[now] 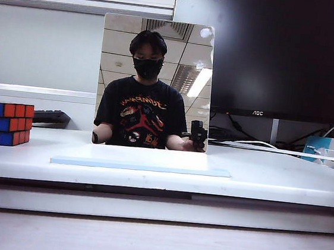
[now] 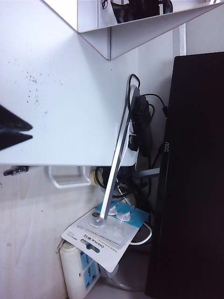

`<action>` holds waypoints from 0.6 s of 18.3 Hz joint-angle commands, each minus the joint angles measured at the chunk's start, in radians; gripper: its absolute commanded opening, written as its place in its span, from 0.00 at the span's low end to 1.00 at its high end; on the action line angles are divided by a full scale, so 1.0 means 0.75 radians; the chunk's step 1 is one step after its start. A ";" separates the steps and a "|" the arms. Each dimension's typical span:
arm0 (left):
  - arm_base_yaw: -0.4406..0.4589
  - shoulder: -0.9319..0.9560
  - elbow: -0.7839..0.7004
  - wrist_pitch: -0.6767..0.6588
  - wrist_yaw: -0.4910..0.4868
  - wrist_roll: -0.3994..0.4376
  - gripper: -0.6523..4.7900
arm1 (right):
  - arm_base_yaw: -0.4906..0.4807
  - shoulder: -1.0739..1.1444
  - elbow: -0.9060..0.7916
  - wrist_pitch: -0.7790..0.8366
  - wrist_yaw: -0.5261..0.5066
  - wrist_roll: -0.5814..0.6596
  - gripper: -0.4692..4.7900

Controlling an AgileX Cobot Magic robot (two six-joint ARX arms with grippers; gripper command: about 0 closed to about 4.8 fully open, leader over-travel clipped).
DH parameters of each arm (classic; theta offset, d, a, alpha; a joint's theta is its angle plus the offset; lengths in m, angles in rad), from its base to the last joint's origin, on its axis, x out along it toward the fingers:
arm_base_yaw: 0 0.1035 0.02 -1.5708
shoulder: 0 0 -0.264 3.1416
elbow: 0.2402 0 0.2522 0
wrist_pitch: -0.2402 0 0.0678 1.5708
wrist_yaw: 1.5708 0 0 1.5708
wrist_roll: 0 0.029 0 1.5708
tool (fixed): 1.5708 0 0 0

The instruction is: Move the the Rubik's Cube near the mirror.

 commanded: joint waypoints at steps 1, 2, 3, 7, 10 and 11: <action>0.000 0.001 0.002 0.023 -0.004 -0.004 0.11 | 0.001 -0.001 -0.006 0.023 -0.003 0.001 0.09; 0.000 0.001 0.002 0.023 -0.003 -0.004 0.11 | 0.001 -0.001 -0.006 0.023 -0.003 0.000 0.09; 0.000 0.001 0.002 0.023 -0.003 -0.004 0.11 | 0.001 -0.001 -0.006 0.023 -0.003 0.001 0.09; 0.000 0.001 0.002 0.023 -0.003 -0.004 0.11 | 0.002 -0.001 -0.006 0.024 -0.275 0.003 0.09; 0.000 0.001 0.002 0.023 -0.003 -0.006 0.11 | 0.002 -0.001 -0.006 0.023 -0.730 0.002 0.09; 0.000 0.001 0.002 0.022 -0.003 -0.006 0.11 | 0.002 -0.001 -0.006 0.022 -0.805 0.002 0.09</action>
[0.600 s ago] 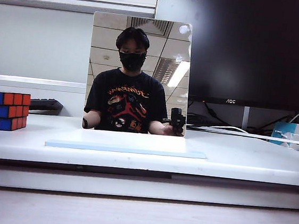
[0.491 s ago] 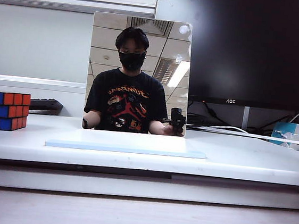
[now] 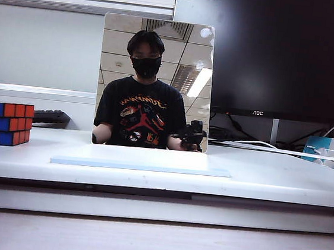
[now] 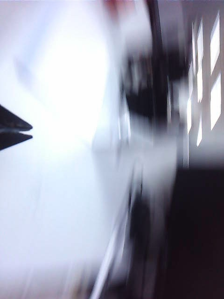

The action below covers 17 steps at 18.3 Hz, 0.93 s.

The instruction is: Move the the Rubik's Cube near the mirror.

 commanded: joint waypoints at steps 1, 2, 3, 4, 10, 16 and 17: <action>0.000 0.001 0.002 0.022 -0.002 -0.005 0.11 | 0.001 -0.001 -0.006 0.022 -0.271 0.002 0.09; 0.000 0.001 0.002 0.022 -0.002 -0.005 0.11 | 0.001 -0.001 -0.006 0.023 -0.286 0.002 0.09; 0.000 0.001 0.002 0.022 0.001 -0.009 0.11 | 0.001 -0.001 -0.006 0.023 -0.285 0.002 0.09; 0.000 0.001 0.002 0.023 0.004 -0.054 0.11 | 0.001 -0.001 -0.006 0.024 -0.285 0.001 0.09; -0.004 0.001 0.003 0.161 0.334 -0.517 0.13 | 0.000 -0.001 -0.006 0.024 -0.285 0.002 0.09; -0.132 0.090 0.021 0.534 0.190 -0.516 0.95 | 0.001 -0.001 -0.006 0.024 -0.285 0.002 0.09; -0.162 0.143 0.024 0.552 0.180 -0.441 1.00 | 0.001 -0.001 -0.006 0.024 -0.285 0.002 0.09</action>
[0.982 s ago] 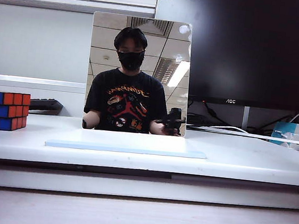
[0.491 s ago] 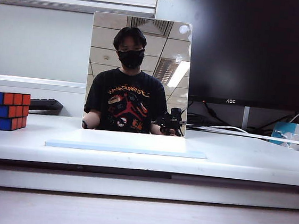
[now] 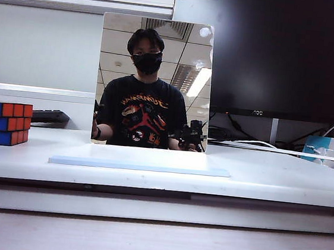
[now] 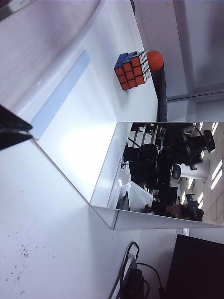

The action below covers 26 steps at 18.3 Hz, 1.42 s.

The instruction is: Move the the Rubik's Cube near the mirror.

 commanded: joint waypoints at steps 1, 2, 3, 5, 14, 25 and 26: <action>-0.133 0.249 0.013 0.113 -0.142 0.265 1.00 | -0.001 -0.001 -0.006 0.023 0.003 0.001 0.09; -0.160 0.300 0.013 0.156 -0.191 0.292 1.00 | -0.001 -0.001 -0.006 0.023 0.003 0.001 0.09; -0.220 0.417 0.013 0.245 -0.302 0.339 1.00 | -0.001 -0.001 -0.006 0.022 0.002 0.001 0.09; -0.273 0.614 0.013 0.363 -0.390 0.358 1.00 | -0.001 -0.001 -0.006 0.023 0.003 0.001 0.09; -0.273 1.498 0.229 0.603 -0.561 0.391 1.00 | 0.001 -0.001 -0.006 0.023 0.003 0.001 0.09; -0.273 1.783 0.294 0.597 -0.410 0.361 1.00 | -0.002 -0.001 -0.006 0.023 0.033 0.001 0.09; -0.273 1.783 0.294 0.599 -0.410 0.361 0.81 | -0.003 -0.001 -0.006 0.023 0.033 0.001 0.09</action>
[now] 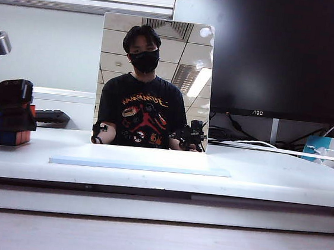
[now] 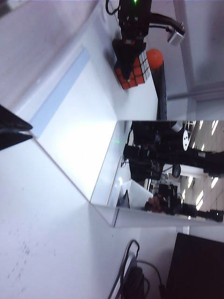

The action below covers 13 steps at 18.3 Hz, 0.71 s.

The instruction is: Move the the Rubik's Cube near the mirror.

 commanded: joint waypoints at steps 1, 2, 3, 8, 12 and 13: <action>-0.001 0.000 0.002 0.029 0.006 -0.005 0.50 | -0.002 -0.001 -0.006 0.023 0.014 0.001 0.09; -0.001 -0.001 0.002 0.035 0.007 -0.005 0.32 | -0.001 -0.001 -0.006 0.022 0.014 0.001 0.09; -0.001 -0.001 0.002 0.050 0.039 -0.006 0.20 | -0.001 -0.001 -0.006 0.023 0.015 0.001 0.09; -0.061 -0.008 0.002 0.184 0.446 -0.397 0.11 | -0.001 -0.001 -0.006 0.023 0.015 0.001 0.09; -0.340 -0.008 0.007 0.258 0.267 -0.463 0.11 | -0.001 -0.001 -0.006 0.023 0.014 0.001 0.09; -0.555 -0.006 0.052 0.213 0.026 -0.458 0.11 | -0.001 -0.001 -0.006 0.023 0.014 0.001 0.09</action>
